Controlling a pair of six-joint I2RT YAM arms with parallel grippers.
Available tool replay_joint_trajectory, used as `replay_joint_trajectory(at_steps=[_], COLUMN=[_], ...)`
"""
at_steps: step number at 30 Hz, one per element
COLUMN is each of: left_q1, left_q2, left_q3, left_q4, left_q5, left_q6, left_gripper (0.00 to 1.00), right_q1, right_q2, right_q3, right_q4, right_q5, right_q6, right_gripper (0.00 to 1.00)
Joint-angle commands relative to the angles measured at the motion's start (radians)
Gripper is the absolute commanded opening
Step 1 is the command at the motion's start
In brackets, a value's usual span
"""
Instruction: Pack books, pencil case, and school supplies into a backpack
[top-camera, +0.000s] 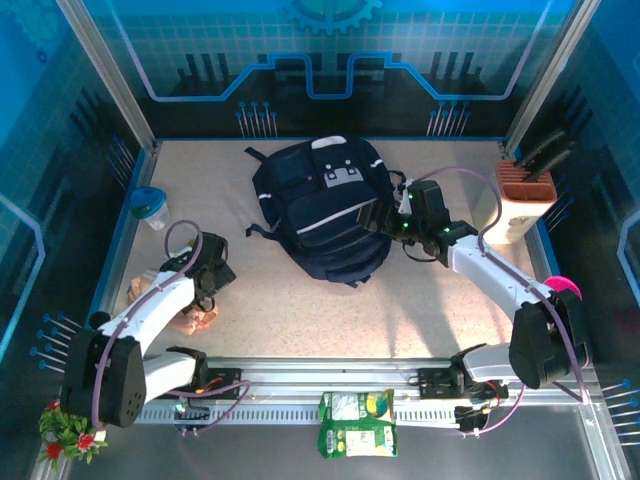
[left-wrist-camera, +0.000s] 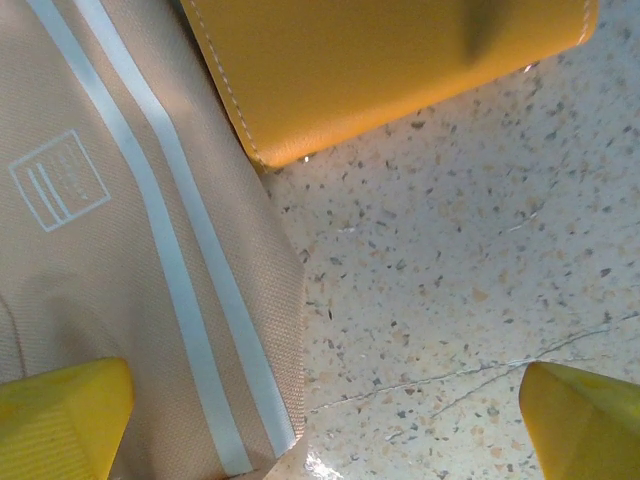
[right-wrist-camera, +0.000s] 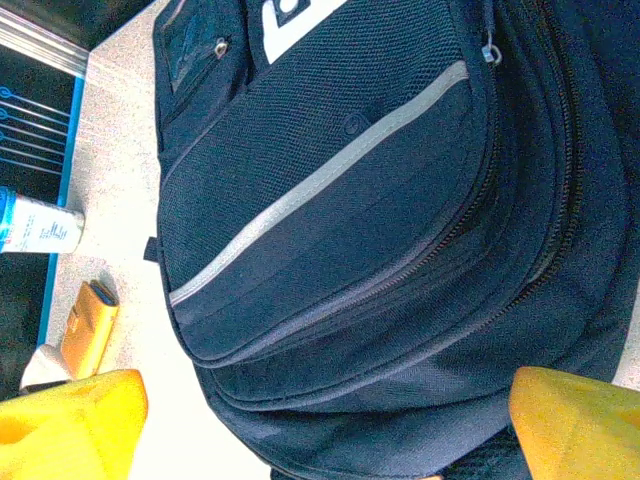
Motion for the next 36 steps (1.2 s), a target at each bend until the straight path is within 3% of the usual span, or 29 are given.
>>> replay_joint_trajectory(at_steps=[1, 7, 15, 21, 24, 29, 36], left_q1=[-0.001, -0.119, -0.403, -0.552, -0.567, -0.544, -0.376], left_q2=[0.059, 0.118, 0.278, 0.465, 0.503, 0.402, 0.189], left_q3=[-0.011, 0.029, 0.13, 0.322, 0.389, 0.406, 0.281], left_q4=[0.021, 0.052, 0.197, 0.235, 0.204, 0.114, 0.053], left_q5=[0.072, 0.16, 0.186, 0.217, 0.232, 0.178, 0.184], left_q6=[0.004, -0.105, -0.336, -0.334, -0.305, -0.239, -0.165], left_gripper=[0.99, 0.99, 0.99, 0.99, 0.99, 0.99, 0.95], right_q1=[-0.009, -0.009, -0.01, -0.011, -0.01, -0.012, -0.012], right_q2=[0.015, 0.007, -0.004, -0.017, -0.026, -0.039, -0.027], right_q3=[0.026, 0.021, 0.018, 0.016, 0.012, 0.014, 0.011], right_q4=[-0.01, -0.007, -0.009, -0.01, -0.015, -0.023, -0.01], right_q5=[-0.005, 0.004, 0.012, 0.018, 0.024, 0.036, 0.026], right_q6=[-0.008, -0.007, -0.005, -0.005, -0.009, -0.024, -0.024], right_gripper=[0.94, 0.94, 0.93, 0.93, 0.93, 0.94, 0.94])
